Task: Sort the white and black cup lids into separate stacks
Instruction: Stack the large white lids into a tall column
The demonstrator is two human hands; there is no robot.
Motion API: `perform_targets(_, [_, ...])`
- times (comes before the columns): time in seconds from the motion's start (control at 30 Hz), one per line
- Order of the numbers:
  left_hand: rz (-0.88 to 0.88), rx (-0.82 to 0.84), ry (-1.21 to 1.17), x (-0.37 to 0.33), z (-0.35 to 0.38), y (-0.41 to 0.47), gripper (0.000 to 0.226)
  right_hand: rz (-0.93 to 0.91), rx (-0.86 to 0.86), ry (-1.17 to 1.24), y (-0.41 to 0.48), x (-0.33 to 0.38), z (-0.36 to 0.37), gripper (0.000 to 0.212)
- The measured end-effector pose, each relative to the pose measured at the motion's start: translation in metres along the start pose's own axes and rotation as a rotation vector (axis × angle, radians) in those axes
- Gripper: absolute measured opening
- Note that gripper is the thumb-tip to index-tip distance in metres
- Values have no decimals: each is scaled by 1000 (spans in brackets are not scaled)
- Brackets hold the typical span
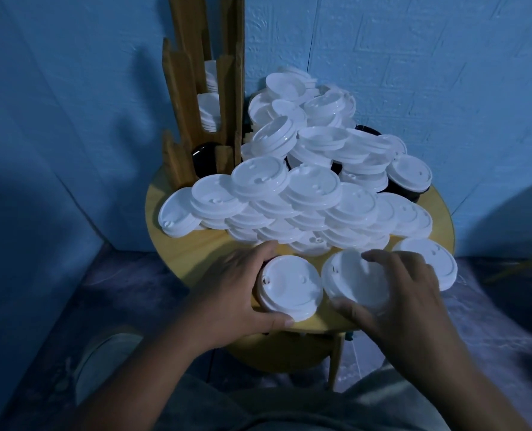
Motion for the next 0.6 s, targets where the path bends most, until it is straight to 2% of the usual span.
perform_targets(0.07, [-10,3,-5,-3,1,2,116,-43,-7,50,2,15,1,86])
perform_targets(0.27, [-29,24,-20,-9,4,7,123,-174,206,-2,20,41,33,87])
perform_targets(0.4, [-35,30,-35,-9,2,7,121,-267,279,127,23,25,31,74])
perform_targets(0.6, [-15,79,-36,-8,2,6,120,-293,351,116,28,20,27,67])
Point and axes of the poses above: each hand's wrist, its own y-axis towards the middle knuckle, its own z-axis out of the palm, x = y × z, the point moved 3 cm from there along y, towards the middle knuckle, and after that the axes turned 10 degrees about x, right-handed, at the moved point
